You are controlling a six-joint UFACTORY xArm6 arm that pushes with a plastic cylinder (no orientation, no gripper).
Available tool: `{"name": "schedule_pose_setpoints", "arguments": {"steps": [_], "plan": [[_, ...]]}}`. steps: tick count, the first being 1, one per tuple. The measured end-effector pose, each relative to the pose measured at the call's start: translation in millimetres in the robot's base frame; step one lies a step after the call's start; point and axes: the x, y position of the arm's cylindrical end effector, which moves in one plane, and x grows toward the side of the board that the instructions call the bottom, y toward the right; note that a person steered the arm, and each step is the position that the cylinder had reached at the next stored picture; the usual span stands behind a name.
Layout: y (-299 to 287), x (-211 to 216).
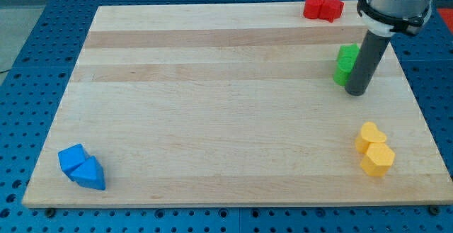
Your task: Move the green blocks to the center of the board
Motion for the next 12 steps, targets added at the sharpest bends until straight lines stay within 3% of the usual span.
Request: {"name": "schedule_pose_setpoints", "arguments": {"steps": [1, 3, 4, 5, 7, 8, 10, 12], "plan": [[0, -1], [96, 18], [133, -25], [117, -68], [-10, -80], [-34, -80], [45, -71], [-77, -66]]}}
